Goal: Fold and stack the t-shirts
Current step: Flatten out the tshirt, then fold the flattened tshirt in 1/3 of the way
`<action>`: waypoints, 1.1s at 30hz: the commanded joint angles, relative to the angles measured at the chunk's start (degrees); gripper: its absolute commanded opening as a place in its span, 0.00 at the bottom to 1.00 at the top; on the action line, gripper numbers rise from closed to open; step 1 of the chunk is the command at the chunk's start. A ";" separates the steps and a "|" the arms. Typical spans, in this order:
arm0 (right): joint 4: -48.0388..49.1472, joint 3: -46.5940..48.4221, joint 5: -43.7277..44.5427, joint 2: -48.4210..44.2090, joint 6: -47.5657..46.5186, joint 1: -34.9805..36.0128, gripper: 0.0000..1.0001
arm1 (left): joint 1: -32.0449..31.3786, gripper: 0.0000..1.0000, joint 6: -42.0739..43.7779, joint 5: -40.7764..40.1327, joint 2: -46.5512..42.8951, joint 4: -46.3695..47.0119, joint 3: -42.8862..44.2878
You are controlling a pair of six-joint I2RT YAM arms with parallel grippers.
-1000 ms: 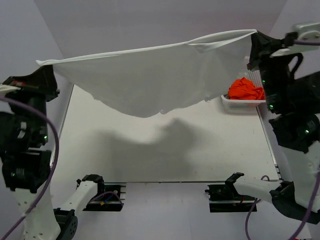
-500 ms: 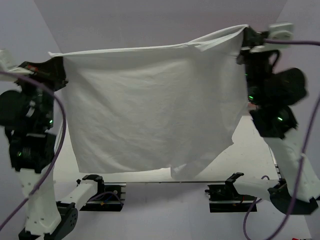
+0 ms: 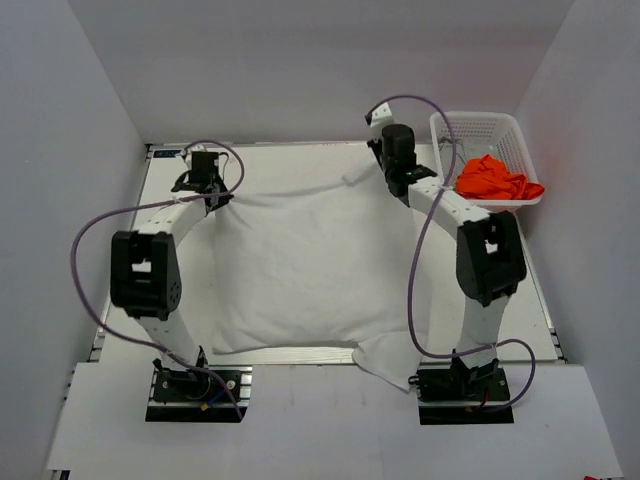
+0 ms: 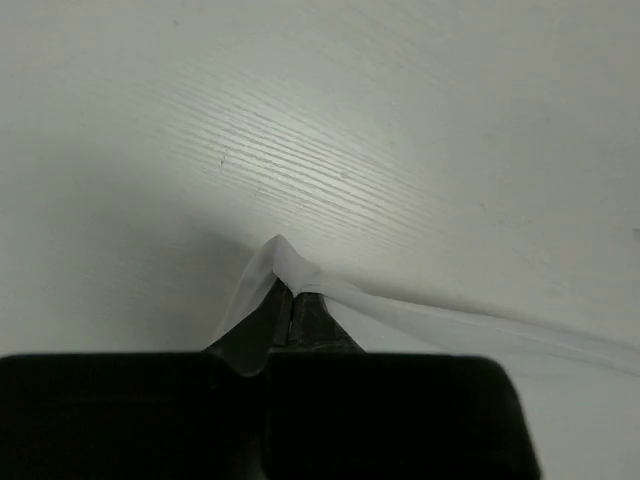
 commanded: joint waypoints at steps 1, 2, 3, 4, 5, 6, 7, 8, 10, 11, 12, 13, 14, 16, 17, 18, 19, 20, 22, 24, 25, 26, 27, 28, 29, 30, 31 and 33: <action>0.89 2.26 -4.71 6.25 4.34 -1.22 0.00 | 0.31 0.00 0.74 -1.56 5.75 4.39 5.37; 0.81 2.53 -5.59 7.33 5.56 -1.57 0.00 | 0.84 0.00 0.13 -1.57 8.38 3.44 7.03; -0.85 3.40 -7.34 8.21 6.35 -2.10 0.00 | 0.84 0.00 0.13 -2.10 13.02 2.21 10.70; -1.39 4.54 -8.05 11.09 7.32 -2.54 0.00 | 0.84 0.00 0.13 -2.10 14.98 1.68 12.22; -2.44 5.08 -9.62 11.99 7.42 -2.89 0.00 | 0.84 0.00 1.17 -1.49 16.74 1.67 13.54; -2.97 6.39 -9.81 12.52 7.77 -2.80 0.00 | 0.84 0.00 1.18 -0.88 18.24 1.67 15.82; -3.76 7.44 -9.82 14.53 7.86 -3.06 0.00 | 0.84 0.00 1.18 -0.26 21.04 1.67 17.06; -4.11 7.80 -10.08 14.99 8.12 -3.33 0.00 | 0.84 0.00 1.70 -0.26 22.37 1.67 18.29; -4.12 8.77 -10.52 16.04 8.82 -3.94 0.00 | 0.84 0.00 1.71 -0.26 24.22 0.88 21.19; -4.29 8.95 -10.87 16.39 9.35 -4.03 0.00 | 0.84 0.00 1.71 0.44 24.84 0.27 21.72; -4.55 9.38 -10.70 16.40 10.05 -4.12 0.00 | 0.84 0.00 1.71 0.97 24.84 0.26 21.73; -4.99 9.21 -11.04 16.31 10.40 -4.30 0.00 | 0.84 0.00 1.71 0.97 24.84 0.26 21.73; -5.26 9.04 -11.13 15.27 10.58 -4.56 0.00 | 0.84 0.00 1.71 0.97 24.84 0.26 21.73; -5.61 7.29 -11.92 14.12 11.11 -4.56 0.00 | 0.84 0.00 1.71 -0.17 21.87 0.87 18.75; -5.52 6.24 -12.27 11.68 11.11 -4.56 0.00 | 0.84 0.00 1.71 -0.69 20.73 1.49 16.82; -6.05 3.88 -13.06 10.69 10.85 -4.56 0.00 | 0.84 0.00 1.71 -0.70 19.58 1.49 15.76; -8.14 3.50 -12.81 9.90 10.93 -4.47 0.00 | 0.84 0.00 1.71 -0.70 17.31 2.02 14.79; -10.77 3.07 -12.98 7.54 11.54 -4.56 0.00 | 0.84 0.00 1.71 -0.70 16.16 2.02 12.78; -12.02 -0.18 -11.49 4.55 12.86 -4.56 0.00 | 0.84 0.00 1.19 -1.92 13.87 1.41 10.40; -13.78 -4.99 -10.35 1.56 16.01 -4.56 0.00 | -0.56 0.00 0.66 -3.94 10.09 1.41 5.75; -14.57 -5.98 -10.17 -0.54 17.42 -4.56 0.00 | -0.56 0.00 -0.74 -4.82 8.86 1.41 2.95; -16.93 -6.77 -10.95 -1.52 19.09 -4.47 0.00 | -0.56 0.00 -1.71 -4.83 7.89 0.45 1.61; -17.56 -9.92 -10.87 -4.49 20.06 -4.30 0.00 | -0.56 0.00 -3.20 -4.83 5.71 -0.78 0.29; -17.91 -11.25 -9.39 -5.48 21.55 -4.12 0.00 | -0.56 0.00 -4.34 -4.83 4.55 -0.79 -1.37; -18.00 -12.57 -9.20 -6.53 22.96 -4.21 0.00 | -0.56 0.00 -5.57 -3.70 3.15 -0.79 -4.69; -19.40 -14.85 -9.11 -8.72 24.71 -4.21 0.00 | -0.56 0.00 -6.11 -3.07 0.09 1.47 -6.56; -21.41 -15.30 -9.11 -9.44 25.51 -4.21 0.00 | -0.56 0.00 -6.63 -2.55 -1.33 2.80 -10.14; -24.57 -16.54 -8.85 -11.01 28.24 -4.04 0.00 | -0.56 0.00 -7.51 -0.52 -3.45 3.95 -12.63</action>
